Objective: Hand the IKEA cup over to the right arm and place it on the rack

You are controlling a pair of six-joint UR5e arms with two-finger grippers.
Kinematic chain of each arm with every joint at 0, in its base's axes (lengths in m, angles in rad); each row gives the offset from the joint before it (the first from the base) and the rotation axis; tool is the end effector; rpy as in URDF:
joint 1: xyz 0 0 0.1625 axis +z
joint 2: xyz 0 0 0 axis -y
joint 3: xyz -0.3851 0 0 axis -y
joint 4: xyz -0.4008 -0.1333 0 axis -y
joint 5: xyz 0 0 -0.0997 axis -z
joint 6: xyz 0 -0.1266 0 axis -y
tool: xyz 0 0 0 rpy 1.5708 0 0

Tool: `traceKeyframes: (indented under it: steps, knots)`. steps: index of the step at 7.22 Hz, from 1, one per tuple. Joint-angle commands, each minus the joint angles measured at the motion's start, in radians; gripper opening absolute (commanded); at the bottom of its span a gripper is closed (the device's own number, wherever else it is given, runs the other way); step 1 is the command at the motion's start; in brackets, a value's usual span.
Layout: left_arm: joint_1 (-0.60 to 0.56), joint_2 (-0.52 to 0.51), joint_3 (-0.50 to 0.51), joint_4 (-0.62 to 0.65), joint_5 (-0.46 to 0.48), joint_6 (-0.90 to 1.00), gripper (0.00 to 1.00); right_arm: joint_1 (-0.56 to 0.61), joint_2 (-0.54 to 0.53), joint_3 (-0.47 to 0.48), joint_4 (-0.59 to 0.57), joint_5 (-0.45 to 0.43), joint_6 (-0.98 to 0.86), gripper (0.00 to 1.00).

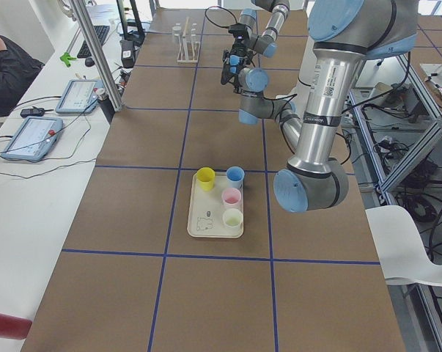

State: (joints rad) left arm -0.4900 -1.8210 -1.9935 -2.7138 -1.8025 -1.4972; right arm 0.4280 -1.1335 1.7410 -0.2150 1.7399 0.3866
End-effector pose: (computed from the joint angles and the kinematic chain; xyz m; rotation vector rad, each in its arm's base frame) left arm 0.3958 -0.3292 0.1592 0.3440 1.7771 -0.0856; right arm -0.4715 -0.3382 0.1427 1.3740 -1.4763 -0.6554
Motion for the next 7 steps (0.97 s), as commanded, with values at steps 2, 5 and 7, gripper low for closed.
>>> traceKeyframes:
  steps: [2,5,7]
  knots:
    - [-0.039,0.011,-0.008,0.002,-0.05,0.003,0.99,0.015,0.0,0.003,0.0,0.001,0.0,0.1]
    - [-0.241,0.073,-0.011,0.022,-0.253,0.027,0.99,0.109,-0.002,0.003,-0.108,0.006,-0.002,0.0]
    - [-0.307,0.169,-0.013,0.098,-0.253,0.238,0.99,0.204,-0.002,0.005,-0.229,0.012,-0.008,0.0]
